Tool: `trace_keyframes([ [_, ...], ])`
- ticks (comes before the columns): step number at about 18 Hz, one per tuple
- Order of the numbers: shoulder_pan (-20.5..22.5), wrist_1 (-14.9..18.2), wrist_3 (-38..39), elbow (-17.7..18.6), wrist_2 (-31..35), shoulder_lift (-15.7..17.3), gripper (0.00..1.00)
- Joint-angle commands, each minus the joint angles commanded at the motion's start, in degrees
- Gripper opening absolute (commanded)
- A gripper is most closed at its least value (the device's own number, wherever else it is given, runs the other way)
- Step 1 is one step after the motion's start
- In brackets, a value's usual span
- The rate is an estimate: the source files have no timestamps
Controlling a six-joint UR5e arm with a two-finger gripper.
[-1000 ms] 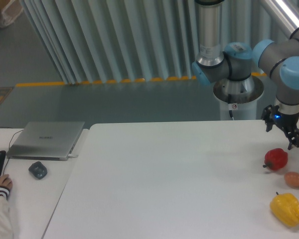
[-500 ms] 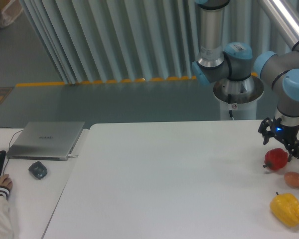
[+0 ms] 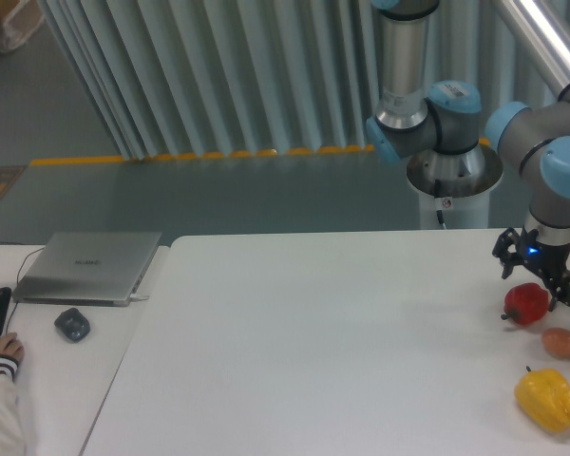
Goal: Place the red peppers in a basket
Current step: 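Lower the gripper down onto the red bell pepper, then close the gripper around the red bell pepper, then lift the red bell pepper up and carry it away from the table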
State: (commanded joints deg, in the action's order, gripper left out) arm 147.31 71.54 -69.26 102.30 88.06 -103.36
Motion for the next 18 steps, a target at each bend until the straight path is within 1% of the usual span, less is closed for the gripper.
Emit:
trace_keyframes([
  [7, 0.00, -0.26, 0.09, 0.44, 0.09, -1.05, 1.00],
  [11, -1.05, -1.58, 0.18, 0.53, 3.16, -2.81, 1.00],
  [12, -1.58, -2.10, 0.26, 0.53, 3.34, -2.90, 0.98],
  [13, -1.58, -2.11, 0.35, 0.53, 3.34, -2.90, 0.95],
  [14, -1.67, -2.11, 0.35, 0.53, 3.43, -2.90, 0.88],
  [15, -1.76, -2.11, 0.00, 0.53, 3.52, -2.90, 0.73],
  [18, -1.85, -2.02, -0.44, 0.44, 3.69, -2.73, 0.52],
])
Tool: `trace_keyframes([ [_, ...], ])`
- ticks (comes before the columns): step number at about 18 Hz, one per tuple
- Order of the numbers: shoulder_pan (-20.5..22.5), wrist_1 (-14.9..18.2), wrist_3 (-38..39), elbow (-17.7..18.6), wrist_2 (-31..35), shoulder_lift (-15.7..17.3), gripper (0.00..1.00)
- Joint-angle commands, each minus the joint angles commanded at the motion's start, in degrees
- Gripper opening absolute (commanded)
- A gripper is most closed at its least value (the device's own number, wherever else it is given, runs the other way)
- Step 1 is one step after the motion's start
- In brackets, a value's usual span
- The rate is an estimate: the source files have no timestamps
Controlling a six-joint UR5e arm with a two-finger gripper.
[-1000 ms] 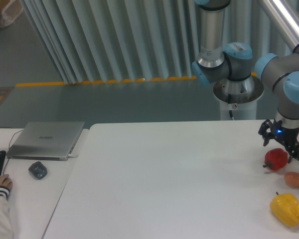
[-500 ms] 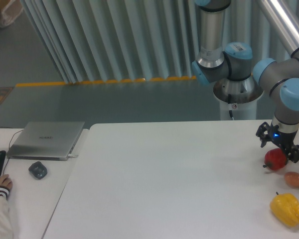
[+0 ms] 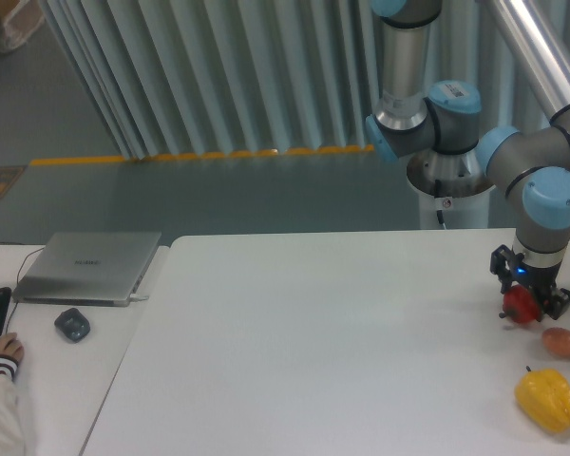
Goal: Place the red peppers in a basket
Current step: 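Lift the red bell pepper up and carry it away from the table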
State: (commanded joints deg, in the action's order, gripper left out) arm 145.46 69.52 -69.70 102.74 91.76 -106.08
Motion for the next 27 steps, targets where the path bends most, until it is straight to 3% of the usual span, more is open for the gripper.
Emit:
trace_keyframes([
  [1, 0.00, 0.00, 0.00, -0.09, 0.00, 0.26, 0.46],
  [4, 0.09, 0.96, -0.09, -0.70, 0.00, 2.19, 0.46],
  [6, 0.35, 3.41, -0.09, -1.31, 0.00, 3.95, 0.46],
  [10, 2.63, 12.47, -3.23, -9.65, -0.17, 5.54, 0.46],
  [14, 7.37, 12.66, -10.44, -14.05, -0.44, 5.02, 0.46],
  [19, 15.71, 11.43, -22.37, -19.06, -0.79, 0.11, 0.49],
  [25, 22.31, 0.20, -33.29, -19.69, -1.05, -6.58, 0.49],
  [27, 23.90, -2.18, -35.67, -19.69, -1.05, -8.25, 0.49],
])
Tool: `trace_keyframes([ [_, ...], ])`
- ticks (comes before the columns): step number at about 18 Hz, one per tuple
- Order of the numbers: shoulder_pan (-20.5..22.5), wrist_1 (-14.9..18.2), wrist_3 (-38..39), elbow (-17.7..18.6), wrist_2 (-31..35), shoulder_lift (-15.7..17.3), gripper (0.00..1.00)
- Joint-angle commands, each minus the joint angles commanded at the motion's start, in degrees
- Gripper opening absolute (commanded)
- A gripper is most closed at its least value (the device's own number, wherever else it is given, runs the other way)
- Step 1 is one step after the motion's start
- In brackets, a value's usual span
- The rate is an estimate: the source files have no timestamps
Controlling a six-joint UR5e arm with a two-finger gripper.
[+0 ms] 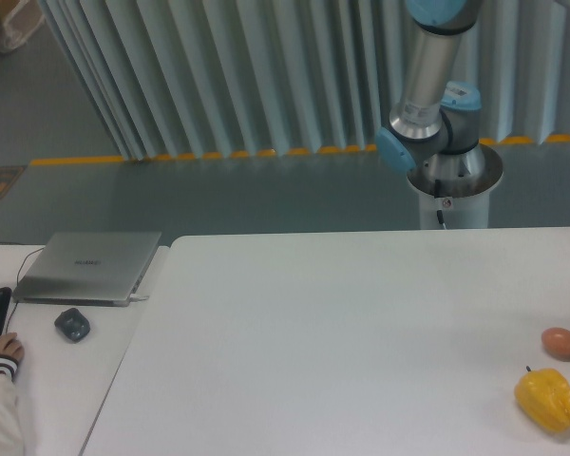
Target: Place the red peppers in a basket
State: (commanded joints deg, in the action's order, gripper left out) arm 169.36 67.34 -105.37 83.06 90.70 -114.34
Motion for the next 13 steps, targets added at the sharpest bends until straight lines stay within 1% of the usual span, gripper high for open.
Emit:
trace_keyframes([
  [1, 1.57, -1.75, -3.06, 0.35, -0.09, -1.23, 0.49],
  [2, 2.89, -2.81, -5.61, 0.53, -0.78, -1.93, 0.49],
  [4, 5.70, -3.96, -10.27, 0.53, -2.71, -3.16, 0.49],
  [5, 7.03, -4.40, -12.65, 0.53, -4.12, -3.78, 0.54],
  [6, 7.47, -4.93, -13.54, 0.53, -4.30, -4.13, 0.60],
  [7, 7.56, -5.19, -14.07, 0.53, -4.31, -4.14, 0.62],
  [8, 7.74, -5.20, -14.51, 0.53, -4.31, -4.05, 0.70],
  [9, 7.74, -5.20, -14.52, 0.61, -4.31, -3.79, 0.76],
  [10, 7.74, -5.20, -14.60, 0.79, -4.39, -3.61, 0.97],
  [11, 7.65, -5.20, -14.60, 0.79, -4.39, -3.35, 1.00],
  [13, 7.57, -5.11, -14.69, 0.79, -4.57, -2.82, 1.00],
])
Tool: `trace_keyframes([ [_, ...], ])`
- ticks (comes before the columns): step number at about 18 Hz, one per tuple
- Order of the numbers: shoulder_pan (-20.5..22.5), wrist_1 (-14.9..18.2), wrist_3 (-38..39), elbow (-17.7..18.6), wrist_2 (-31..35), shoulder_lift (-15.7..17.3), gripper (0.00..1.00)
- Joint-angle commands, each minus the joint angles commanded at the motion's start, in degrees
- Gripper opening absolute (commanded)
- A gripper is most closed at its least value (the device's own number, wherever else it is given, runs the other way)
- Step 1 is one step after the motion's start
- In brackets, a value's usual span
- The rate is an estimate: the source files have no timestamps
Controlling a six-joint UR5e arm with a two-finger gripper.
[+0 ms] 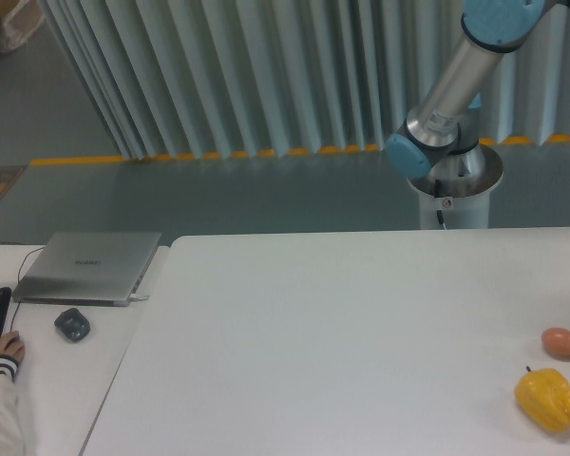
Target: Place the red peppers in a basket
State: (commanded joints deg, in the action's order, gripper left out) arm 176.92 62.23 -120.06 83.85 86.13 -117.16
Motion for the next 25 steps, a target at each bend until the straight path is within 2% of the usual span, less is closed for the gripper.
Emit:
trace_keyframes([
  [4, -0.70, 0.44, -1.67, 1.84, -2.20, 3.42, 1.00],
  [8, -3.95, 1.23, -1.49, 7.19, -2.20, 9.39, 1.00],
  [9, -6.48, 1.75, -2.36, 8.34, -2.11, 10.80, 1.00],
  [12, -10.44, 5.69, -2.03, 9.58, -1.85, 15.02, 1.00],
  [15, -16.07, 9.31, -0.18, 9.49, -1.85, 17.39, 1.00],
  [16, -18.09, 10.53, 0.26, 9.41, -1.85, 18.10, 1.00],
  [20, -23.45, 10.72, 0.61, 9.40, -1.85, 18.55, 1.00],
  [25, -27.24, 10.02, 7.03, 9.40, -1.50, 18.72, 1.00],
])
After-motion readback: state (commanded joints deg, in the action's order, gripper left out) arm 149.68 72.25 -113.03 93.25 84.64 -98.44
